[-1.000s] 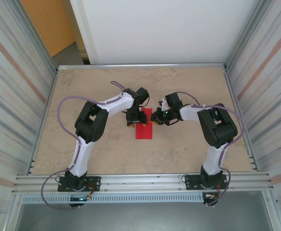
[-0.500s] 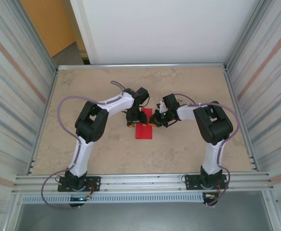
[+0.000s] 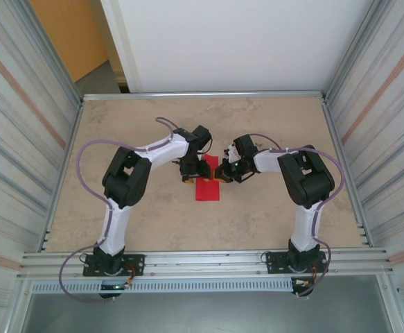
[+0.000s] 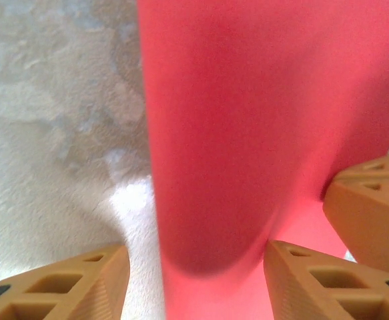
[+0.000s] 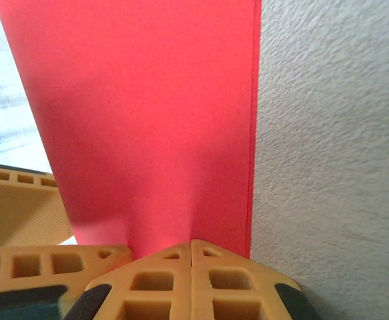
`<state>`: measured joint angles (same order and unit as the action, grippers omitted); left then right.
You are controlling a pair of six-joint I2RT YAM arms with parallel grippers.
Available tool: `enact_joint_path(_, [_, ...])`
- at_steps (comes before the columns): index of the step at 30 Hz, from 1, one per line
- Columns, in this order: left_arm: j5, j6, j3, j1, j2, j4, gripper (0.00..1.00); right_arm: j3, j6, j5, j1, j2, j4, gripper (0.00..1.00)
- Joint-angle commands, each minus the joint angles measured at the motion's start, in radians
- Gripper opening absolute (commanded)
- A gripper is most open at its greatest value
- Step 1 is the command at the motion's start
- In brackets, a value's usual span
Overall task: Fold a paper plane with a square sheet of paper (pick it up from the middle)
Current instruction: Hold the square sheet of paper at the center of the table, then first fold the square sheet of paper in half at the center of the table.
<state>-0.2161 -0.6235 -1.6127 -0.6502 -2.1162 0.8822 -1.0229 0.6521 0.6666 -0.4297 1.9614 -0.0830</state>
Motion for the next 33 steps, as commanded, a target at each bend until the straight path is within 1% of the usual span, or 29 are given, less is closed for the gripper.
enact_joint_path(1, [-0.021, 0.011, 0.028, 0.027, 0.152, -0.034, 0.56, 0.069, -0.033, -0.224, 0.008, 0.128, -0.165, 0.02])
enact_joint_path(4, [-0.073, 0.018, 0.077, 0.038, 0.219, -0.111, 0.53, 0.063, -0.034, -0.228, 0.008, 0.135, -0.166, 0.02])
enact_joint_path(7, [-0.163, 0.029, 0.125, 0.040, 0.241, -0.204, 0.45, 0.056, -0.032, -0.232, 0.006, 0.142, -0.174, 0.01])
enact_joint_path(9, [-0.253, 0.025, 0.158, 0.040, 0.231, -0.280, 0.33, 0.054, -0.027, -0.235, 0.005, 0.146, -0.180, 0.01])
enact_joint_path(11, [-0.312, 0.015, 0.183, 0.035, 0.212, -0.335, 0.26, 0.056, -0.022, -0.237, 0.004, 0.146, -0.183, 0.01])
enact_joint_path(15, [-0.369, 0.026, 0.198, 0.030, 0.167, -0.392, 0.15, 0.058, -0.020, -0.242, 0.002, 0.149, -0.191, 0.01])
enact_joint_path(21, [-0.372, 0.063, 0.196, 0.032, 0.091, -0.401, 0.06, 0.052, -0.019, -0.249, -0.006, 0.158, -0.205, 0.01])
enact_joint_path(27, [-0.367, 0.104, 0.225, 0.053, 0.048, -0.416, 0.02, 0.044, -0.020, -0.264, -0.008, 0.169, -0.232, 0.01])
enact_joint_path(33, [-0.370, 0.147, 0.270, 0.083, 0.027, -0.426, 0.01, 0.034, -0.018, -0.302, -0.009, 0.187, -0.283, 0.01])
